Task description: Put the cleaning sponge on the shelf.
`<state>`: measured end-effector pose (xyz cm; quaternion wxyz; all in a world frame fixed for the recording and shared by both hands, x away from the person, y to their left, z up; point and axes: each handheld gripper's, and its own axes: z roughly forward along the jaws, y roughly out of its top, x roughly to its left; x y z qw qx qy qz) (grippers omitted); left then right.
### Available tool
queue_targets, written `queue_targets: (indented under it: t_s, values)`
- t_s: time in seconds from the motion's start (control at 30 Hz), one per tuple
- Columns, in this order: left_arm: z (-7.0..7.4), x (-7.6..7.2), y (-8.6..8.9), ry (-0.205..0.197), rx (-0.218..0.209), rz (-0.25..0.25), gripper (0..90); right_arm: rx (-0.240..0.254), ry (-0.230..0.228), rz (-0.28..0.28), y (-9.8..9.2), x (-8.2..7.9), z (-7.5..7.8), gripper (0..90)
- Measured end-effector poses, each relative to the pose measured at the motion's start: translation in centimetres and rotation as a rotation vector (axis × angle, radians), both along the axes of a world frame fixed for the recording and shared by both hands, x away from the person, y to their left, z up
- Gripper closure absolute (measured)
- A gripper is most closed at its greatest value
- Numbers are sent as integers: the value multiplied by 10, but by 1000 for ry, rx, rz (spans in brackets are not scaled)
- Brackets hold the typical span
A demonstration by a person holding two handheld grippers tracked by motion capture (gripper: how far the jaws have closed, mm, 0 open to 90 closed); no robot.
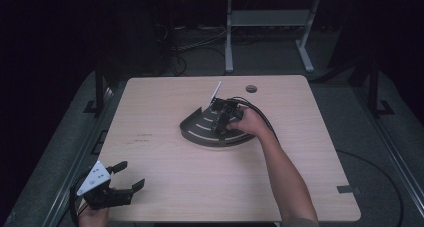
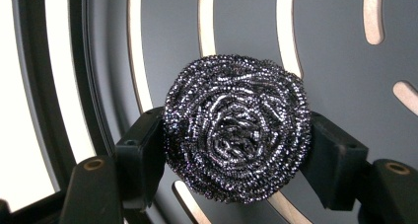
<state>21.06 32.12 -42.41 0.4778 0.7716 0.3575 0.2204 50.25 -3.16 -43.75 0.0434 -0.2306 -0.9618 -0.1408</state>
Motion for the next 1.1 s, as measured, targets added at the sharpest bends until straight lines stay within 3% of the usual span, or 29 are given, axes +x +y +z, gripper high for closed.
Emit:
queue_targets:
  t_s: [0.47,0.57,1.1]
  values:
    - [0,1,-1,5,1,-4,133,17,-5,-11,1,-2,6,222]
    - [-1,1,-2,8,2,-6,133,39,-4,-13,1,-3,10,219]
    - [-1,2,-4,6,6,7,133,42,-31,-23,-7,-8,25,212]
